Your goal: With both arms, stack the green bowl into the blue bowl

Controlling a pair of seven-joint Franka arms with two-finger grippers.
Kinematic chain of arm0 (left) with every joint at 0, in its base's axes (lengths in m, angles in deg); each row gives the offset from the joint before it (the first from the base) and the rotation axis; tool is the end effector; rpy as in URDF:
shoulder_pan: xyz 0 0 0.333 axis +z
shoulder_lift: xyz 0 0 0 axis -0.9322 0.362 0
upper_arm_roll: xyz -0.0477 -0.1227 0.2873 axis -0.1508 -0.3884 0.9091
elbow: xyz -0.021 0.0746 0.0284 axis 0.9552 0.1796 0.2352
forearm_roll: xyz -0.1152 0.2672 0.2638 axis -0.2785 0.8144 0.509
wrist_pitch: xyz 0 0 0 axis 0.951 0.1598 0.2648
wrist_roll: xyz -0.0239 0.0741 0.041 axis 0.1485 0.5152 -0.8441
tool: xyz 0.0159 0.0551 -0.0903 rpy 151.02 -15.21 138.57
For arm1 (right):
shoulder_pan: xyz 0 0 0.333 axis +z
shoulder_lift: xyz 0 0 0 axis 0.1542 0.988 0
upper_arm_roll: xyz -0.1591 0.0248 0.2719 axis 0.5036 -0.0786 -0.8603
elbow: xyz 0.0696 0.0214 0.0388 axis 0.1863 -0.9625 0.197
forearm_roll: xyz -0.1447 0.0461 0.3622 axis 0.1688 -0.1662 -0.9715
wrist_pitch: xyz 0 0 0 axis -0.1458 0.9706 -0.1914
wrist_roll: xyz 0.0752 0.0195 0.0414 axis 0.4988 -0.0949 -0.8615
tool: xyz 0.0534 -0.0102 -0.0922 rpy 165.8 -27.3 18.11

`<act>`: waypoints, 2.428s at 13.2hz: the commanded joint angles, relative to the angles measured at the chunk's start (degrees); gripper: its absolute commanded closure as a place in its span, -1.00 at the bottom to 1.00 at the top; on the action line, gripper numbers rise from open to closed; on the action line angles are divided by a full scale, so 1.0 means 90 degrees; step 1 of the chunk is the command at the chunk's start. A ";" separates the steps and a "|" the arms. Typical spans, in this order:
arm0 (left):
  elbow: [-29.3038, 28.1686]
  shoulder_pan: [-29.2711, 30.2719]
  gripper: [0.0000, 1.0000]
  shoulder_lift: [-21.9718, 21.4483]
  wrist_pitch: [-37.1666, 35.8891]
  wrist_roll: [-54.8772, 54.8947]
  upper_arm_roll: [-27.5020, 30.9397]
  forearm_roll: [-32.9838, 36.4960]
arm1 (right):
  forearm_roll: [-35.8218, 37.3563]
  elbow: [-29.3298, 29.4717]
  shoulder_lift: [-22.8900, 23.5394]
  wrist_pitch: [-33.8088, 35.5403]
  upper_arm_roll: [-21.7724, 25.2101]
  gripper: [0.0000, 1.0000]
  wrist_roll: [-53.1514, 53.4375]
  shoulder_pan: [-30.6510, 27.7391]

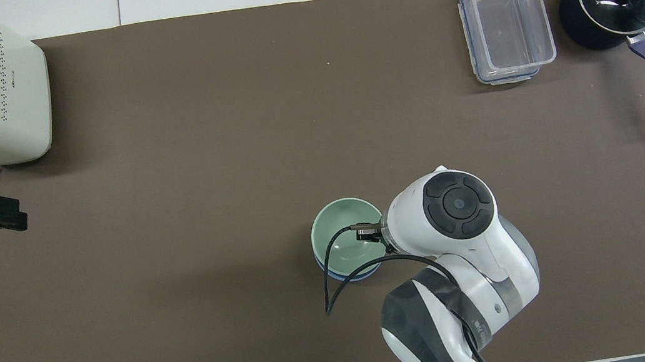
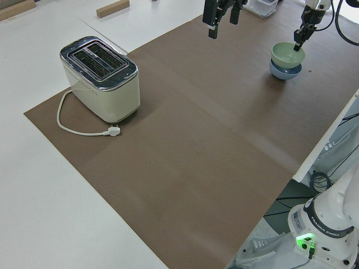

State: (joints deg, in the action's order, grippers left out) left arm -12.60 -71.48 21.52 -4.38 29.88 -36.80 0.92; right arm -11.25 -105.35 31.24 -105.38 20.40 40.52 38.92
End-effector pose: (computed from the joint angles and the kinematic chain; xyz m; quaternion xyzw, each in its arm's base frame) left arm 0.5213 -0.0497 0.6291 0.9980 -0.0347 -0.0525 0.0058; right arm 0.4437 0.2877 0.3754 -0.9941 0.0880 0.0432 0.0460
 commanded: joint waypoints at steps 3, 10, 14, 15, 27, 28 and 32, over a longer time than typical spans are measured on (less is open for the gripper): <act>0.0056 -0.0032 -1.00 0.0043 0.0052 -0.0050 -0.0023 0.0125 | -0.0148 -0.0235 -0.0154 -0.0238 0.0035 1.00 0.0003 0.0041; 0.0086 0.0036 -1.00 0.0072 0.0062 -0.0050 -0.0091 0.0135 | -0.0148 -0.0294 -0.0184 -0.0218 0.0035 1.00 -0.0036 0.0050; 0.0076 0.0075 -1.00 0.0053 0.0062 -0.0040 -0.0101 0.0125 | -0.0148 -0.0080 -0.0125 -0.0102 0.0035 -1.00 -0.0007 0.0060; 0.0076 0.0095 -1.00 0.0043 0.0062 -0.0030 -0.0101 0.0125 | -0.0148 0.0056 -0.0096 0.0063 0.0035 -1.00 -0.0017 0.0060; 0.0057 0.0212 -1.00 0.0004 0.0111 0.0048 -0.0101 0.0135 | 0.0290 0.1316 -0.1082 0.1706 0.0123 -1.00 -0.1374 -0.2467; 0.0027 0.0202 -1.00 -0.0006 0.0111 -0.0029 -0.0092 0.0125 | 0.0620 0.1434 -0.1063 0.1696 0.0133 -1.00 -0.1374 -0.2547; -0.0012 0.0193 -1.00 -0.0026 0.0024 -0.0020 -0.0092 0.0135 | 0.0975 0.2048 -0.0888 0.2144 0.0133 -1.00 -0.1637 -0.2996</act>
State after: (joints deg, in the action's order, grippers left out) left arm -12.49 -70.51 21.68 -3.75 29.83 -36.92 0.92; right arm -3.08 -91.11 21.01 -88.83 22.29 28.03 14.11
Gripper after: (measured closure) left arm 0.000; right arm 0.000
